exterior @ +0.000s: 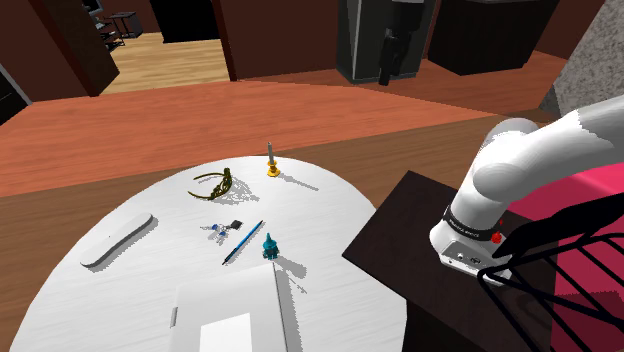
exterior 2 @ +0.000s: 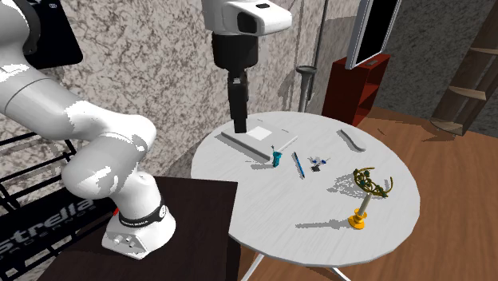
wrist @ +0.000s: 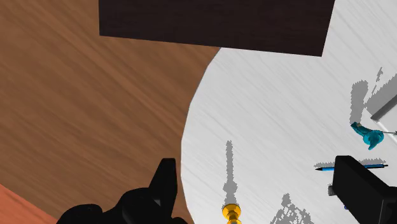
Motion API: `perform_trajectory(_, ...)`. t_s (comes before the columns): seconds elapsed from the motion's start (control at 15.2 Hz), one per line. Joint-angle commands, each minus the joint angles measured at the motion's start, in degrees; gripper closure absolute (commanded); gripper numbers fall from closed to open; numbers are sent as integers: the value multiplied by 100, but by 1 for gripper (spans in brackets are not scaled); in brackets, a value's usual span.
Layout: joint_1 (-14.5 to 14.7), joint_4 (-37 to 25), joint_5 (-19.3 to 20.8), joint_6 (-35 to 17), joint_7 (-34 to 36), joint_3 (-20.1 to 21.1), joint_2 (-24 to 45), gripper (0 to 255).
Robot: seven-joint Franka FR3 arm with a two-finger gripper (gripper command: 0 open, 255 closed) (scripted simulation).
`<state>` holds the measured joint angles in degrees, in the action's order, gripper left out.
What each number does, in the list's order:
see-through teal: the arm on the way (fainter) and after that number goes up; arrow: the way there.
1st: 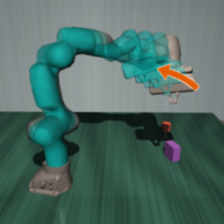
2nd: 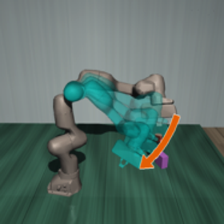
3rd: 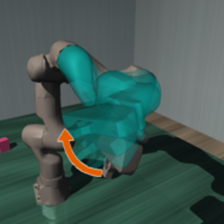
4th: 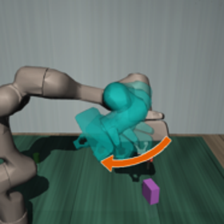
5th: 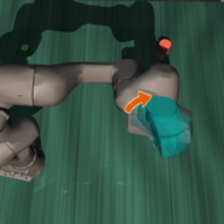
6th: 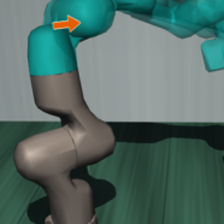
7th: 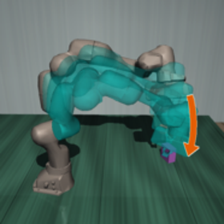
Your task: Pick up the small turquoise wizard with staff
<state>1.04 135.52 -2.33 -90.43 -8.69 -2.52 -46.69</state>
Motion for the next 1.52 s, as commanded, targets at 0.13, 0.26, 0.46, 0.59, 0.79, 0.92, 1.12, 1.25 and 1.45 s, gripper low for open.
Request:
perform_trajectory(0.13, 60, 180, -128, -229, 244, 223, 93, 0)
perform_trajectory(0.26, 123, 333, -257, -467, 485, 448, 219, 0)
perform_trajectory(0.46, 220, 509, -444, -837, 842, 786, 474, 0)
perform_trajectory(0.59, 285, 589, -560, -1092, 1079, 1010, 687, 0)
perform_trajectory(0.79, 373, 654, -714, -1484, 1433, 1346, 1071, 0)
perform_trajectory(0.92, 423, 659, -798, -1748, 1670, 1569, 1367, 0)
perform_trajectory(1.12, 483, 610, -881, -2142, 2035, 1896, 1869, 0)
perform_trajectory(1.25, 511, 539, -901, -2401, 2287, 2110, 2239, 0)
perform_trajectory(1.45, 541, 377, -862, -2774, 2689, 2415, 2841, 0)
